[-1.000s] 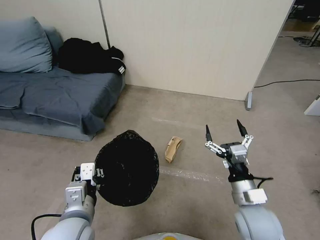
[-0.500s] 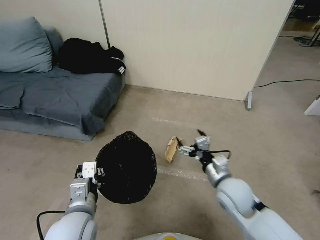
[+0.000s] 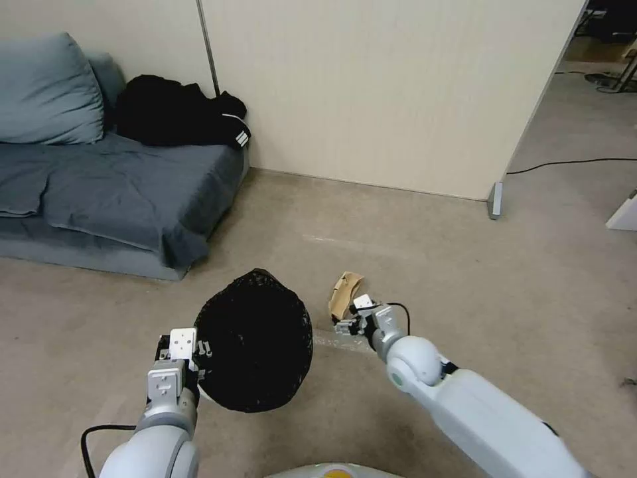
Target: Pick up the trash bin, then pick up the garbage from the floor and place it into the trash bin.
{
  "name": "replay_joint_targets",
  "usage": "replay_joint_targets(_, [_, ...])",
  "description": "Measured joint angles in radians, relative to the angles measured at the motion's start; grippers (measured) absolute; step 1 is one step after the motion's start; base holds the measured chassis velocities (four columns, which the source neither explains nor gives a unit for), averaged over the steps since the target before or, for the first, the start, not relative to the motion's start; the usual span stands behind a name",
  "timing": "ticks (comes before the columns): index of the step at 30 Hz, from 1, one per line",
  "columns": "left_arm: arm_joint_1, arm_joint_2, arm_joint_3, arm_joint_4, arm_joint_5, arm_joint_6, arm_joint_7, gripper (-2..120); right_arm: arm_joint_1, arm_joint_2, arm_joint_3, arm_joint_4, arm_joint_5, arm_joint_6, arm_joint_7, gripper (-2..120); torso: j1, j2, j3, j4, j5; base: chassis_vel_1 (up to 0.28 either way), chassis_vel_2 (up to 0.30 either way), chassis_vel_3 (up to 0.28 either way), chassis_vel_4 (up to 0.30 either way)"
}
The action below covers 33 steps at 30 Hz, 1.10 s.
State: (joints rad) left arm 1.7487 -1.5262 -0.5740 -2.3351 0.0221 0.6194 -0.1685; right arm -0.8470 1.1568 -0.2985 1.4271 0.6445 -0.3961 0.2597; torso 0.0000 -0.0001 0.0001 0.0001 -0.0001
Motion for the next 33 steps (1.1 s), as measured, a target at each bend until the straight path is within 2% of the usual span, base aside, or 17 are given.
replay_joint_targets(7, [0.015, -0.002, 0.005, 0.005, 0.005, -0.003, -0.003, 3, -0.009, 0.088, 0.031, -0.119, -0.041, 0.069, -0.067, 100, 0.0, 0.0, 0.0, -0.0001, 0.0, 0.0, 0.0, 0.0, 0.0])
replay_joint_targets(12, [0.024, -0.003, 0.01, 0.006, 0.014, -0.003, -0.004, 3, -0.009, 0.118, 0.045, -0.173, -0.069, 0.101, -0.091, 100, 0.0, 0.0, 0.0, -0.0001, 0.0, 0.0, 0.0, 0.0, 0.0])
replay_joint_targets(33, [0.057, 0.002, 0.003, -0.01, 0.011, -0.005, -0.005, 3, 0.028, 0.185, 0.146, -0.35, -0.116, 0.211, -0.164, 100, 0.0, 0.0, 0.0, -0.0001, 0.0001, 0.0, 0.0, 0.0, 0.0])
